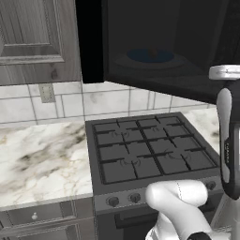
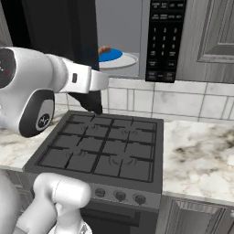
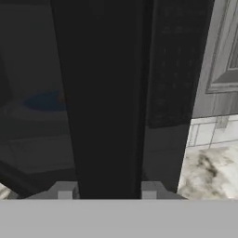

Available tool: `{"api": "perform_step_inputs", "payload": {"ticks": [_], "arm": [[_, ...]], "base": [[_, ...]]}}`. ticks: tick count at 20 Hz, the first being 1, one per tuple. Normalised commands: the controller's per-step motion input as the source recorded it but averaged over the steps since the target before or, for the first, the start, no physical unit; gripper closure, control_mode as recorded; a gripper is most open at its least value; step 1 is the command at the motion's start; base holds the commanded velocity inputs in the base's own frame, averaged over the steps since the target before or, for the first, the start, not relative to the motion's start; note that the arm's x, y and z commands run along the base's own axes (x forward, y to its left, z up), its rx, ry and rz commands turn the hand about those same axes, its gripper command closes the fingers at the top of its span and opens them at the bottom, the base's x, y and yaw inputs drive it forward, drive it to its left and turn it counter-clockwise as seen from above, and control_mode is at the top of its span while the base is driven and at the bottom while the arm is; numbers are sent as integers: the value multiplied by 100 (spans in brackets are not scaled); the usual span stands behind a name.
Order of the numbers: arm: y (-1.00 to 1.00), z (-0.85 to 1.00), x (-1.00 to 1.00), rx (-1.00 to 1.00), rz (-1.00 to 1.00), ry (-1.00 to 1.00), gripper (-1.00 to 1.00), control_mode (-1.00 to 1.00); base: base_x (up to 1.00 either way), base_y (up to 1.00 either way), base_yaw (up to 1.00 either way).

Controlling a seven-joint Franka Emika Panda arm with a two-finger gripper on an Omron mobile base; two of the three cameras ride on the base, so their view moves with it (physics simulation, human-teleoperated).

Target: Retrieve the reheated potato from the microwave, then place the potato, cheese, and condiment on the cutting board.

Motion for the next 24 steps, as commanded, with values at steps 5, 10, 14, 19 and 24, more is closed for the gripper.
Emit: {"api": "perform_step_inputs", "payload": {"ticks": [5, 10, 14, 19, 24], "arm": [[26, 20, -51, 0, -12, 4, 100, -100], [28, 16, -50, 0, -11, 6, -100, -100], [18, 7, -41, 0, -9, 10, -100, -100], [-13, 1, -36, 10, -1, 15, -100, -100], [-12, 3, -56, 19, 0, 5, -100, -100]], "base": [[0, 0, 0], [0, 0, 0], [0, 0, 0], [0, 0, 0], [0, 0, 0]]}}
